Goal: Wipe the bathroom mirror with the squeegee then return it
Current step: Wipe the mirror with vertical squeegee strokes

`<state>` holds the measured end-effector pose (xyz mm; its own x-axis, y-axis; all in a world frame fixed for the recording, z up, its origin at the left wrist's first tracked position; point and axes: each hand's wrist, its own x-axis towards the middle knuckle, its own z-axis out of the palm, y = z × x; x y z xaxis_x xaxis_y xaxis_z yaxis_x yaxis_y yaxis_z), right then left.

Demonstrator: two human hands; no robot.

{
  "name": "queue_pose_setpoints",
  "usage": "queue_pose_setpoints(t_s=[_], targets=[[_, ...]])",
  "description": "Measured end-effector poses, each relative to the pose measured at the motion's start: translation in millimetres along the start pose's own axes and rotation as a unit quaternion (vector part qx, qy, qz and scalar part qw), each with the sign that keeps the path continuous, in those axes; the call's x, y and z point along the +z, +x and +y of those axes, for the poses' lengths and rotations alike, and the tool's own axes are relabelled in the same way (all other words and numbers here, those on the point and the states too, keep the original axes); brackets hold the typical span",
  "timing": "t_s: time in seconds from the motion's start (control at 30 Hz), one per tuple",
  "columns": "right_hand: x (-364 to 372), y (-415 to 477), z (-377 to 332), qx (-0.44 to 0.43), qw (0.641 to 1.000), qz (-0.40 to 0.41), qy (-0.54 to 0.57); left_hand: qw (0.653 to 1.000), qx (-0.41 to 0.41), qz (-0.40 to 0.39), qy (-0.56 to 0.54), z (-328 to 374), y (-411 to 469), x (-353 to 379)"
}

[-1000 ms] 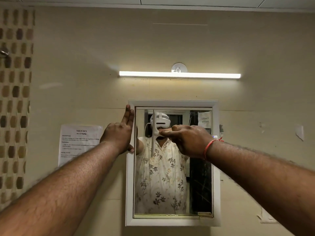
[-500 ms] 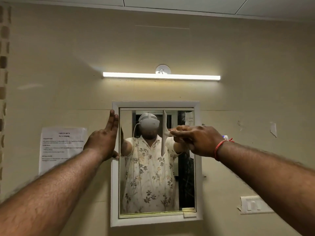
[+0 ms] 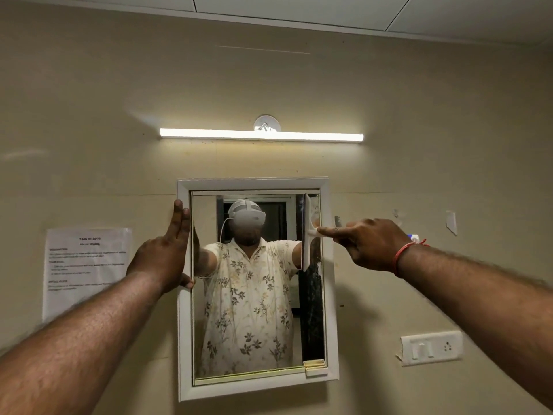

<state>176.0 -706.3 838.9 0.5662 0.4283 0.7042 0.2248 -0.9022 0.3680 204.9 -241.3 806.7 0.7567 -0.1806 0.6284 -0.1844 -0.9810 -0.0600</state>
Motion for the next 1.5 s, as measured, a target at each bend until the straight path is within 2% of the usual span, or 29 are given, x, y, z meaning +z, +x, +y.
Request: queue_pose_setpoints(t_s=[0.43, 0.83, 0.93, 1.03, 1.13, 1.27, 1.5], targets=[[3, -13, 19, 0.031, 1.000, 0.000, 0.001, 1.000, 0.005, -0.013, 0.010, 7, -13, 1], [-7, -14, 3, 0.025, 0.999, 0.002, -0.022, 1.000, 0.014, 0.000, 0.002, 5, -20, 5], [-4, -13, -20, 0.016, 0.999, 0.032, 0.002, 1.000, 0.007, 0.003, -0.002, 6, -21, 5], [5, -7, -62, -0.063, 0.995, 0.073, 0.031, 1.000, 0.007, 0.009, -0.015, 8, -22, 5], [10, 4, -119, -0.121, 0.990, 0.053, 0.046, 1.000, 0.008, 0.010, -0.013, 7, -26, 6], [23, 25, -182, -0.129, 0.988, 0.058, 0.064, 1.000, 0.012, 0.022, 0.006, 3, -30, 11], [46, 43, -237, -0.156, 0.986, 0.027, 0.059, 0.999, 0.019, 0.032, -0.011, -8, -34, 26]])
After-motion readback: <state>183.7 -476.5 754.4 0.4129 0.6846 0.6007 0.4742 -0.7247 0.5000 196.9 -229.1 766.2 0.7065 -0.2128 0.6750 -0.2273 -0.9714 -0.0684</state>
